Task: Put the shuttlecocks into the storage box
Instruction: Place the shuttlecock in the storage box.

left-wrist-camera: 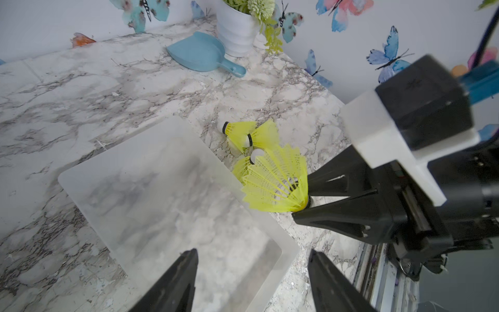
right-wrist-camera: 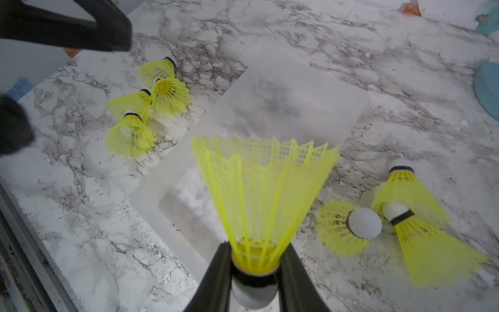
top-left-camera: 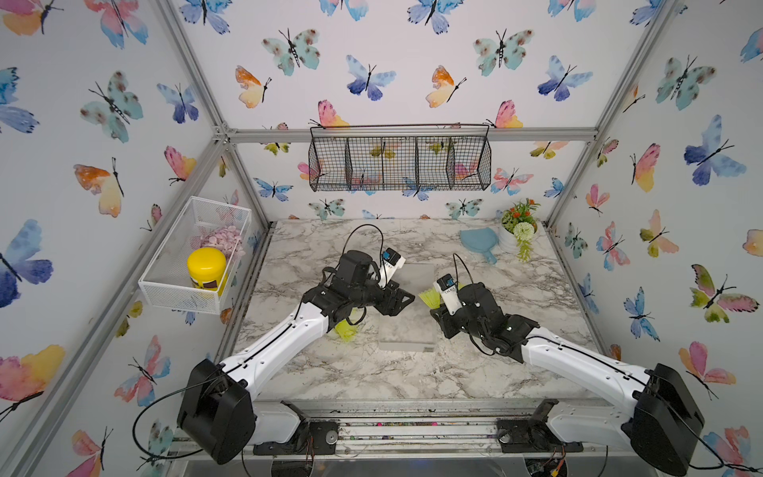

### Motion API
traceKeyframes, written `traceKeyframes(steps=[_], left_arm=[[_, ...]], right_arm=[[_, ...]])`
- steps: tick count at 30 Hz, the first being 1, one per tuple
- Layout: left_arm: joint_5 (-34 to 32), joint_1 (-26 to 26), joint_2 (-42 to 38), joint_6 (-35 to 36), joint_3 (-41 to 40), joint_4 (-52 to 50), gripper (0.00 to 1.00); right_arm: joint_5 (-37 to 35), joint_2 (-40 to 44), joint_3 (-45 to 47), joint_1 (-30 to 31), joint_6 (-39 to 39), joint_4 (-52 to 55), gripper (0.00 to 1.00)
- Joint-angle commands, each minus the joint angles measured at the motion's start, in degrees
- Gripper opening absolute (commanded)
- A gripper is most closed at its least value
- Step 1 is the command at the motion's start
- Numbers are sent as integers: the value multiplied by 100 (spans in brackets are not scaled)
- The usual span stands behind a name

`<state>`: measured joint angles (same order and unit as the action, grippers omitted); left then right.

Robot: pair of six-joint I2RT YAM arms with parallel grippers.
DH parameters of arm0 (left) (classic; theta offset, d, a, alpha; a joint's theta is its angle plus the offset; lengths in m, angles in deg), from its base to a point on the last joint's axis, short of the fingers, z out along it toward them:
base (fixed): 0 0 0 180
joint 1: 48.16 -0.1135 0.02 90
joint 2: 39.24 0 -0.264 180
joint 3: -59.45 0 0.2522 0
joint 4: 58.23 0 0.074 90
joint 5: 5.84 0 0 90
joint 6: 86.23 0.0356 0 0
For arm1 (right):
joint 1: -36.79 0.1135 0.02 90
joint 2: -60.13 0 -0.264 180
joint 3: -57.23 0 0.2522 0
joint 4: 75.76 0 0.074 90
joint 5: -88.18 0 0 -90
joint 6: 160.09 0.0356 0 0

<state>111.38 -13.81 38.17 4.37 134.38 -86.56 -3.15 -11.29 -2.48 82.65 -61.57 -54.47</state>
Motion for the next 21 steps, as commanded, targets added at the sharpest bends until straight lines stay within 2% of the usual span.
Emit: traceKeyframes(steps=[1, 6, 11, 18, 21], left_arm=[[580, 11, 173, 627, 285, -583, 69], [803, 10, 179, 818, 396, -594, 67], [1093, 15, 228, 959, 403, -554, 59], [1013, 10, 452, 1016, 528, -578, 54], [1071, 10, 583, 1044, 599, -651, 49]], right_arm=[[519, -197, -308, 36, -518, 308, 28], [743, -418, -535, 37, -636, 432, 28], [910, -486, -616, 36, -727, 442, 28], [1131, -568, -658, 36, -781, 450, 28], [1192, -577, -651, 37, -781, 447, 28]])
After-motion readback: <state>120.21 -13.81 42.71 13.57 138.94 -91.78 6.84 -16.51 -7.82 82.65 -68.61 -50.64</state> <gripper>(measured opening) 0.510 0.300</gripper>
